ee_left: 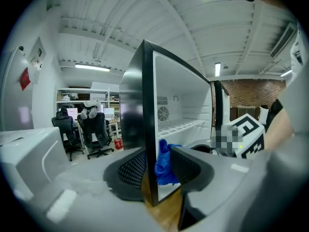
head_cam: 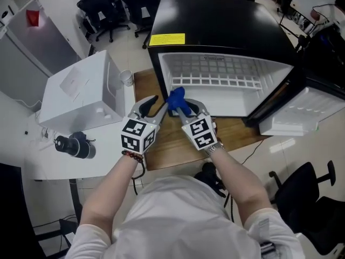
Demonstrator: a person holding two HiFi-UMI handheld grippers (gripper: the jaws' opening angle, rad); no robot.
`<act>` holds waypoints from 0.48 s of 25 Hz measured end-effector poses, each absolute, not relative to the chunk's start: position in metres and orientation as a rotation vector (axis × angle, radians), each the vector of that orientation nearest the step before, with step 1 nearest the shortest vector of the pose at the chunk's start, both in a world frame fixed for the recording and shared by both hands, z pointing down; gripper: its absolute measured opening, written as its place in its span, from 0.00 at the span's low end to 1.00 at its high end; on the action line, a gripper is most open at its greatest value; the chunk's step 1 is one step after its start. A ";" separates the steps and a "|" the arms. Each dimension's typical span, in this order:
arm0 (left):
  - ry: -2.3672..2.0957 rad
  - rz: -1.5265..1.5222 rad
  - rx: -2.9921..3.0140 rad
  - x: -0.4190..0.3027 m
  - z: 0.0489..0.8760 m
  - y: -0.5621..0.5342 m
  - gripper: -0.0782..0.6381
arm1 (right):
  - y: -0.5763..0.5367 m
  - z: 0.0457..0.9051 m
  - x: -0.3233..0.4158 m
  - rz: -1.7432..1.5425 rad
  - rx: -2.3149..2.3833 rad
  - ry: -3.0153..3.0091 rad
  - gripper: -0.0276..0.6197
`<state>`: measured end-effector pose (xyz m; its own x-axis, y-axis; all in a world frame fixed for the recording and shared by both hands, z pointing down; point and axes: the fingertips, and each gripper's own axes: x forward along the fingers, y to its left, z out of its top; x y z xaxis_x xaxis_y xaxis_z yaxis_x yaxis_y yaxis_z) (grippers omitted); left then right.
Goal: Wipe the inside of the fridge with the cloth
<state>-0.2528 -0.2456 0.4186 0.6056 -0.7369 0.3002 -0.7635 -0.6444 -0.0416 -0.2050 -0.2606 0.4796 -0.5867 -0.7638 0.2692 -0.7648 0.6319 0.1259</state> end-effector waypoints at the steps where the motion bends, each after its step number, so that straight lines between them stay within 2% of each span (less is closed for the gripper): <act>1: -1.295 0.439 2.720 -0.253 0.420 -0.249 0.32 | -0.266 0.484 -0.206 0.027 1.247 -2.564 0.17; 12: -1.418 0.403 2.700 -0.244 0.419 -0.272 0.32 | -0.296 0.506 -0.210 0.169 1.389 -2.636 0.15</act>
